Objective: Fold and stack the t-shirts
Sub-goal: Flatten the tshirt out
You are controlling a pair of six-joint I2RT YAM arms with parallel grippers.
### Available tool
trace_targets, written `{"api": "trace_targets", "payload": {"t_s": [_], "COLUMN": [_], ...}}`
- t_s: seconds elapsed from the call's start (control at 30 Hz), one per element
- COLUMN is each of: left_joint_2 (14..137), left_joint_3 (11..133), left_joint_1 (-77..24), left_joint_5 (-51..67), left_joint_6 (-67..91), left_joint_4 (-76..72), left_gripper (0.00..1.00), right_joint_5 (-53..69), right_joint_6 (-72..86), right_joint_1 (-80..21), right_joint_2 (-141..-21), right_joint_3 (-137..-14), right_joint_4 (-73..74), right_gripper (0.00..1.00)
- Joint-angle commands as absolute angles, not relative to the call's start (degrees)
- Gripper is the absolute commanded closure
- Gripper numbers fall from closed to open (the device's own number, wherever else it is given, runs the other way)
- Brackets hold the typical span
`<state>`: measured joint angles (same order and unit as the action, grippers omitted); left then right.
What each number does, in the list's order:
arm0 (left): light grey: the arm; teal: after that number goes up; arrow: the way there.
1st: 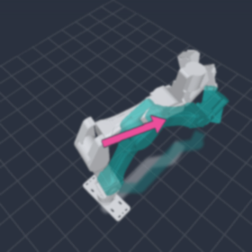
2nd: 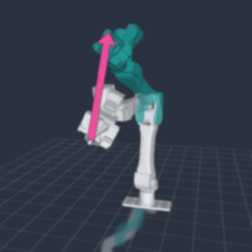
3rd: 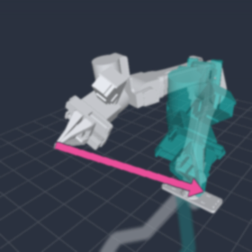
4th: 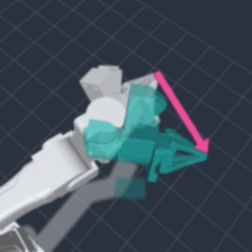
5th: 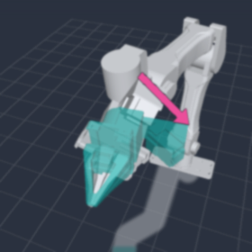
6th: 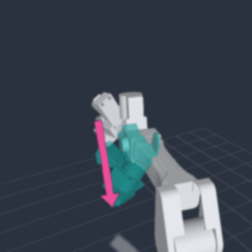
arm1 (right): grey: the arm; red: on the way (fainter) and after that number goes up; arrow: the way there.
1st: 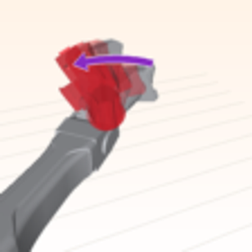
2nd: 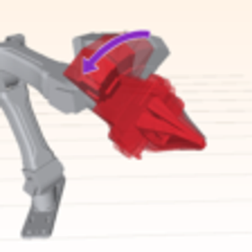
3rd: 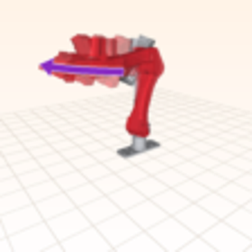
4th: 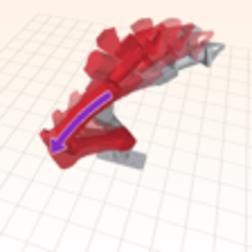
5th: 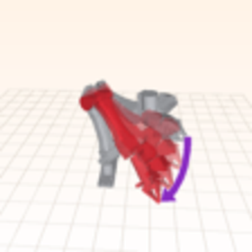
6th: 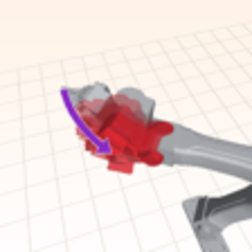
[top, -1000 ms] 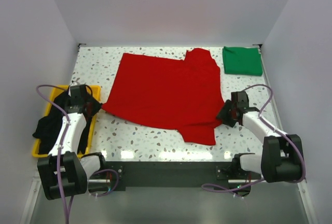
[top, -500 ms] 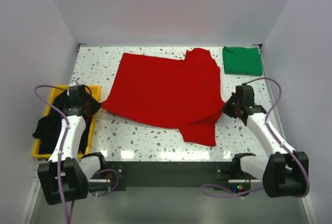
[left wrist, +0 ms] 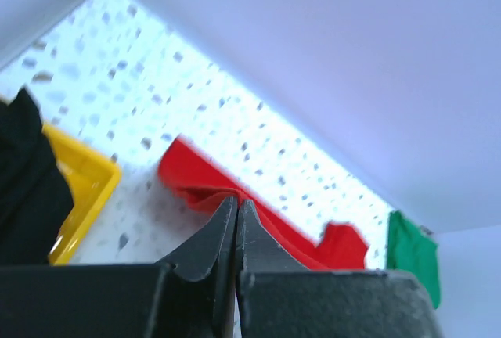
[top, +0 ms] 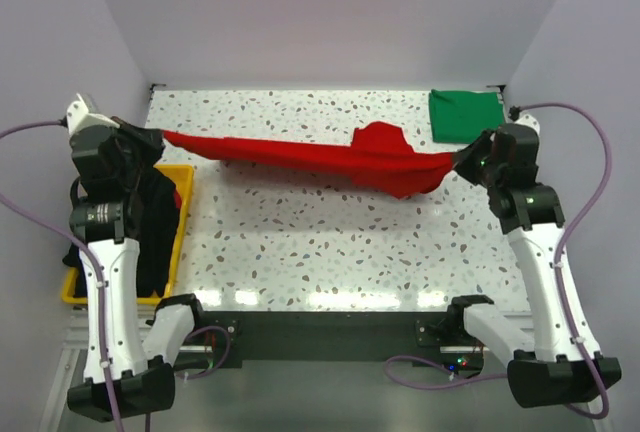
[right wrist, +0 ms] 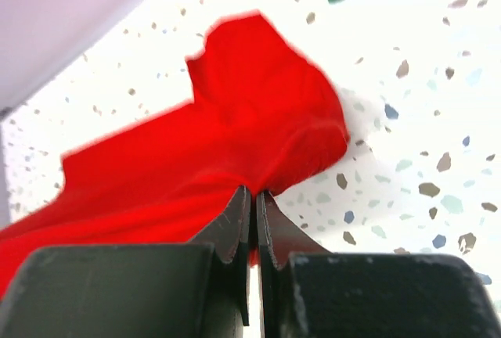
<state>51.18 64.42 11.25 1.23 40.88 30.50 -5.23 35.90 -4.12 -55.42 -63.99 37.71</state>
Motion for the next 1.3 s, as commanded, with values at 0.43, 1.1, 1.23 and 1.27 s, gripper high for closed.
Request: {"api": "trace_targets", "payload": {"t_s": [0.43,1.1,1.23,1.27], "left_joint_2": [56.94,54.42,50.64,50.02], "left_joint_3": [91.04,98.0,97.47,97.64], "left_joint_1": [11.69,11.69,11.78,11.69], "left_joint_5": [2.72,3.61,2.2,1.85], "left_joint_6": [45.61,44.12,43.68,43.51], "left_joint_4": [30.59,31.37,33.39,33.83], "left_gripper": [1.0,1.0,1.0,1.0], "right_joint_5": [-12.3,-12.92,-12.83,-12.92], "right_joint_6": [33.4,31.82,31.29,31.12], "right_joint_1": [-4.04,-4.04,-4.04,-4.13], "right_joint_2": [-54.76,-50.9,-47.47,-47.03], "right_joint_3": [-88.68,-96.33,-97.81,-98.34], "right_joint_4": [44.3,43.41,45.7,46.75], "right_gripper": [1.0,1.0,1.0,1.0]}}
